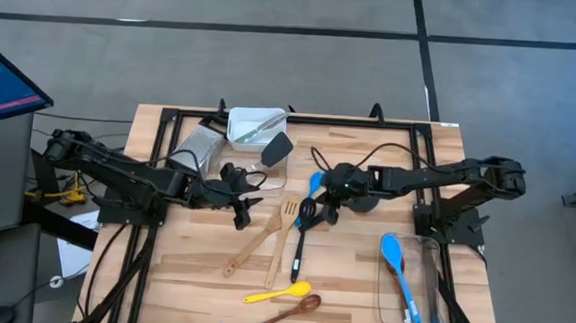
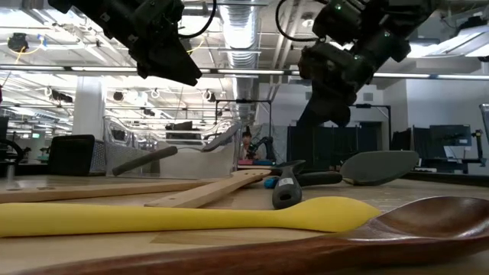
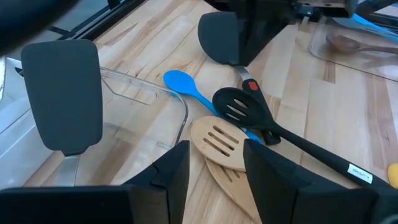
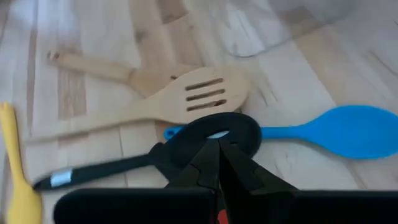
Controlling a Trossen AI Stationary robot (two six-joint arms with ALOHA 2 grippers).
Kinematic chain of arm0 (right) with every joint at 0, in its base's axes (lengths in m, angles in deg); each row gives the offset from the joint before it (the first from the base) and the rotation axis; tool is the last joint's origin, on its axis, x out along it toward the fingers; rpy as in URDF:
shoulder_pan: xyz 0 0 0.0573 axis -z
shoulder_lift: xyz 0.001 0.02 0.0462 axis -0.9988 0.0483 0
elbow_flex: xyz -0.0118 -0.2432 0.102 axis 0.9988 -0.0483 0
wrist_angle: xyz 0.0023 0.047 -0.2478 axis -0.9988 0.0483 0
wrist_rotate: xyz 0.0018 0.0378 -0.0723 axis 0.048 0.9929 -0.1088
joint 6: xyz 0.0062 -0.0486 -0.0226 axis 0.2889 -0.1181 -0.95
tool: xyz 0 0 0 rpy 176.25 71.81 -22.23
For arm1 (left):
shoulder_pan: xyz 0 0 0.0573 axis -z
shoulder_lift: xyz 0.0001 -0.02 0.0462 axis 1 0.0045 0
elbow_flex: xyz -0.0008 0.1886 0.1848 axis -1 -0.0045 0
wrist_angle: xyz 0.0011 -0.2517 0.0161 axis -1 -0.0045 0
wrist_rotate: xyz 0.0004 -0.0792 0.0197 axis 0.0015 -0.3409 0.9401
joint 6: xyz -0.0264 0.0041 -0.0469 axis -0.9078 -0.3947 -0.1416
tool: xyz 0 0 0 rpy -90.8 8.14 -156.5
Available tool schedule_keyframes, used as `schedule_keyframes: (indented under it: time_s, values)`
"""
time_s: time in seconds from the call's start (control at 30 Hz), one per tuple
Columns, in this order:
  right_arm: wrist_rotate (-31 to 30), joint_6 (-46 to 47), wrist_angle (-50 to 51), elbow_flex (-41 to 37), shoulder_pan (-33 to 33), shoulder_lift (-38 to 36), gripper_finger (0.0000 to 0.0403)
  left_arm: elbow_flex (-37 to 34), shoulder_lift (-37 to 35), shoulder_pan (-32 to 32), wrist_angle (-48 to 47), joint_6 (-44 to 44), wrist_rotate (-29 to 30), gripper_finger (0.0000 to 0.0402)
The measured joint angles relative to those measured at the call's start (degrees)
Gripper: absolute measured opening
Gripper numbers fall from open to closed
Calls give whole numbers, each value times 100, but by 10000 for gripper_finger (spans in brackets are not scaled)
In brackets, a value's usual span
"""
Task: Pick & Place Kitchen Items
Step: Put the black slotted spatula into the bottom transparent bin
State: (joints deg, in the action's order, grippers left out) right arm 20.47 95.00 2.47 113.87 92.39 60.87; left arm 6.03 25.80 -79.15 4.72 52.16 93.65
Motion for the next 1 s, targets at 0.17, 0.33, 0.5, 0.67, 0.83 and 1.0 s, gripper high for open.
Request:
schedule_keyframes:
  time_s: [0.17, 0.33, 0.5, 0.67, 0.83, 1.0]
  values:
    - [-17, 572, 19, 0, 143, 0, 2, 0, 0, 0, -1, 0, 0, 138]
    - [-38, 1098, 38, 3, 312, 84, 9, 0, 0, 0, -2, 0, 0, 138]
    - [-39, 1145, 177, 5, 398, 297, 45, 0, 0, 0, -2, 0, 0, 138]
    - [-39, 1373, 112, 7, 399, 590, 101, 0, 0, 0, -2, 0, 0, 138]
    - [-35, 1638, 110, 5, 401, 886, 152, 0, 0, 0, -1, 0, 0, 138]
    - [19, 1741, 117, 5, 401, 1056, 183, 0, 0, 0, -2, 0, 0, 138]
